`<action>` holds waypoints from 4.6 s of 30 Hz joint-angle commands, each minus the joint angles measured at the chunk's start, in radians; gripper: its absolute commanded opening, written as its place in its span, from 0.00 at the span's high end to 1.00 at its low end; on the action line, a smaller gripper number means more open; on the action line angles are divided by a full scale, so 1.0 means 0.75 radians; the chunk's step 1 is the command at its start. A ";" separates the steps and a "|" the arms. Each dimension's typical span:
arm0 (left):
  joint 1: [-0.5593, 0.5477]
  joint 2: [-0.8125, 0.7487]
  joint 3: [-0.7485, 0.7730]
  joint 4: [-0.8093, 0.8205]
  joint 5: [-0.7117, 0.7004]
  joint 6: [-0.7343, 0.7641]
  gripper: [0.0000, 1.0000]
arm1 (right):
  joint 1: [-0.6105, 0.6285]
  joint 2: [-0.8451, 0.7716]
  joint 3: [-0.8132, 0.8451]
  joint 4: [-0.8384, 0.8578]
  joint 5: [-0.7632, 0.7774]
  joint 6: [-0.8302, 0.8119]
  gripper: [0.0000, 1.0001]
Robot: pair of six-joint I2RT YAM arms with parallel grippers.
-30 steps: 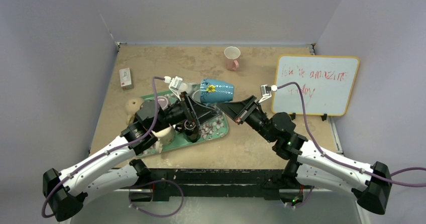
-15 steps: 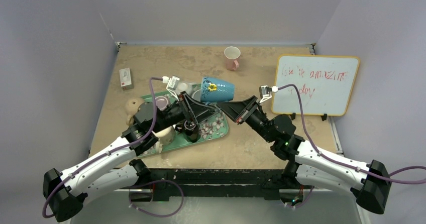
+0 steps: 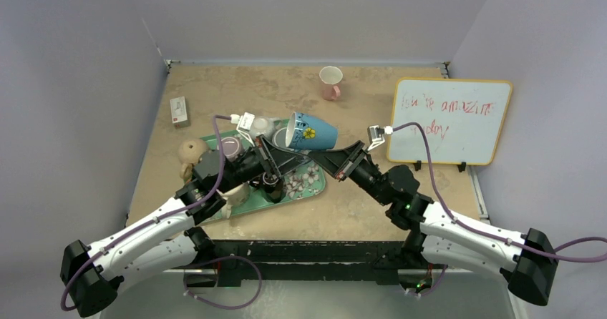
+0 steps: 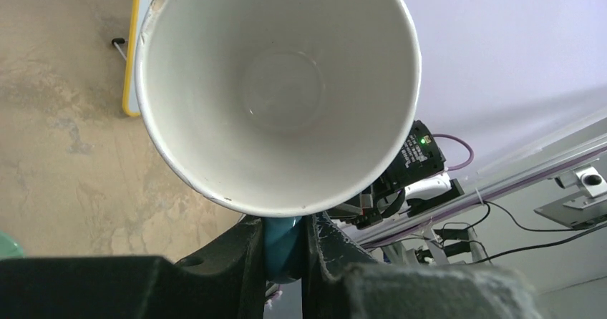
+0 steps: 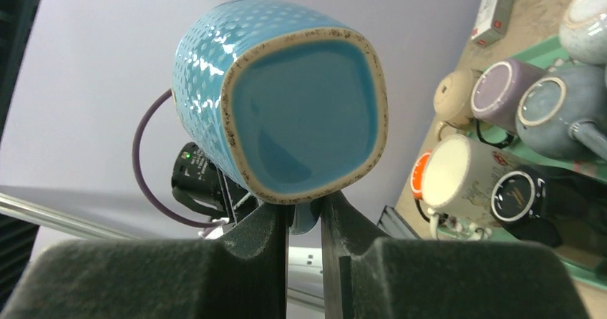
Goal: Turn the mug right side up
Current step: Turn over the cup on the tray, then place the cup at the corner of the board, then turn over the cup on the tray.
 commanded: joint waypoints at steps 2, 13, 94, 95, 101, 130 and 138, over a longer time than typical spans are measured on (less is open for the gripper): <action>-0.002 -0.056 -0.030 0.127 -0.093 0.032 1.00 | 0.002 -0.081 -0.024 -0.075 0.012 -0.016 0.95; -0.001 -0.023 -0.042 0.071 -0.199 0.108 1.00 | 0.003 -0.218 0.003 -0.361 0.099 -0.102 0.50; 1.136 1.445 0.982 -0.447 -0.665 0.982 0.54 | 0.002 -0.393 0.159 -0.936 0.252 -0.526 0.01; 1.135 1.434 0.981 -0.462 -0.659 0.974 0.53 | 0.003 -0.407 0.158 -0.942 0.252 -0.524 0.01; 1.135 1.400 0.982 -0.576 -0.614 0.938 0.52 | 0.003 -0.447 0.148 -0.988 0.255 -0.503 0.01; 1.130 0.303 0.677 -1.205 0.240 0.808 0.19 | 0.003 0.197 0.382 -1.089 0.226 -0.514 0.18; 1.129 -0.057 0.295 -1.164 0.398 0.806 0.17 | 0.003 0.463 0.498 -0.995 0.208 -0.561 0.36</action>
